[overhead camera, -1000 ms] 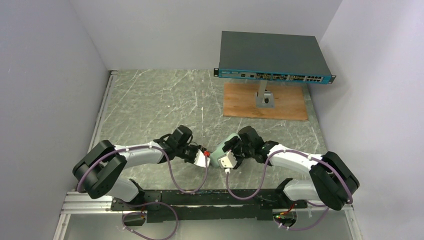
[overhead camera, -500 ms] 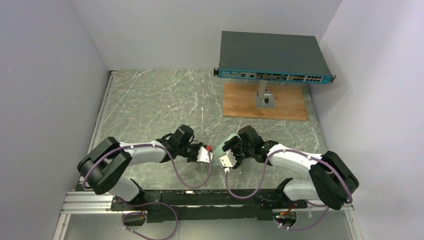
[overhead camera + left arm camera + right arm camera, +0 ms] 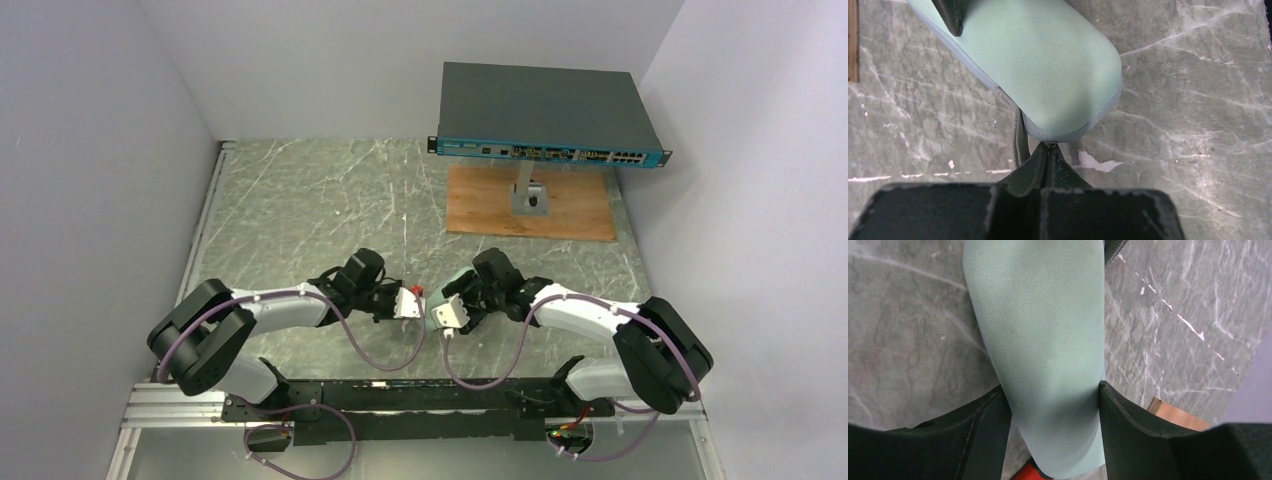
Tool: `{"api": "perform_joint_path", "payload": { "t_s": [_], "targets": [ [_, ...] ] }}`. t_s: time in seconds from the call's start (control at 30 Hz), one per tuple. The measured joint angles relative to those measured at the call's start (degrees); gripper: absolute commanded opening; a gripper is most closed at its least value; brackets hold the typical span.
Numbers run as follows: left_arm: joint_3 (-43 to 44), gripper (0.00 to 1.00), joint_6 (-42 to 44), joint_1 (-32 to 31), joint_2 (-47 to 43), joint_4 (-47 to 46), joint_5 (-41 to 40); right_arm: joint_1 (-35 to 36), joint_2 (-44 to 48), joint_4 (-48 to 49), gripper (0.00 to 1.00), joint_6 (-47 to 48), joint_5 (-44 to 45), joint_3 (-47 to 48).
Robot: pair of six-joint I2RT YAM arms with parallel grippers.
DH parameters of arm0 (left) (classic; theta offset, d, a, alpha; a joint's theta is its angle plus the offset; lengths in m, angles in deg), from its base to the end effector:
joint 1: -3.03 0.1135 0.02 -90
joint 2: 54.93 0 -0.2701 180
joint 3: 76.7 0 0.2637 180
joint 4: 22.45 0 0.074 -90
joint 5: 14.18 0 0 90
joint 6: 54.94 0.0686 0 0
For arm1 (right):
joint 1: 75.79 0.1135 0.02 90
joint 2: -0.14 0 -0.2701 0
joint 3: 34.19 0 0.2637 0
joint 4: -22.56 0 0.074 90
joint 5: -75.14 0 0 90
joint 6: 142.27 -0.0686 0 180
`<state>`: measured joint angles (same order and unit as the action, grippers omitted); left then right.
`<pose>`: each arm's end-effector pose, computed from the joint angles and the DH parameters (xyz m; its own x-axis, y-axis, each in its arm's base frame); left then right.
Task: Open the umbrella
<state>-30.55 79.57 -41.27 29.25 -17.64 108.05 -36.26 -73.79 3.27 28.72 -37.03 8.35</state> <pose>0.1871 -0.2337 0.1300 0.2633 0.5716 -0.7771 0.9621 -0.0959 0.2554 0.1821 0.1838 0.1293 0.6709 -0.6323 -0.3876 -0.7105 -0.3983 -0.5801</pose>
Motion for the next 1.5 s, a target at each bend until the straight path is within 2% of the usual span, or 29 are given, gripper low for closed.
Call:
{"api": "perform_joint_path", "payload": {
  "t_s": [0.13, 0.33, 0.6, 0.73, 0.9, 1.07, 1.2, 1.3, 1.5],
  "targets": [
    [-2.08, 0.00, -1.18, 0.02, -4.07, 0.74, -2.34, 0.33, -2.75, -0.63, 0.43, -4.52, -0.81, 2.80],
    [-4.66, 0.00, -5.42, -0.94, -7.52, 2.10, -4.15, 0.50, -8.68, -0.87, 0.42, -16.90, 0.09, 8.92],
    [-6.34, 0.00, -16.55, -0.44, -8.74, -2.19, -9.92, 0.35, -12.31, -1.88, 0.43, -29.11, 0.79, 13.60],
    [-7.50, 0.00, -22.84, -0.37, -8.66, -6.08, -14.99, 1.18, -13.66, -2.93, 0.65, -37.86, 3.54, 16.15],
    [-7.93, 0.00, -29.55, 2.25, -8.11, -7.72, -15.26, 1.53, -12.96, -4.52, 0.88, -44.74, 3.67, 16.55],
    [-7.93, 0.00, -32.06, 6.21, -7.04, -8.22, -13.99, 0.83, -9.38, -10.45, 0.99, -45.88, 0.28, 16.81],
    [-7.80, 0.00, -31.91, 7.37, -5.90, -8.61, -13.09, -1.88, -8.46, -16.44, 0.94, -46.97, -3.41, 20.26],
    [-7.26, 0.00, -31.28, 7.52, -4.96, -8.59, -12.50, -3.96, -9.53, -19.85, 0.82, -48.70, -5.66, 24.59],
    [-4.98, 0.00, -29.20, 9.25, -3.34, -8.26, -11.34, -5.16, -18.91, -21.68, 0.72, -53.44, -8.41, 36.33]
  ]
}}
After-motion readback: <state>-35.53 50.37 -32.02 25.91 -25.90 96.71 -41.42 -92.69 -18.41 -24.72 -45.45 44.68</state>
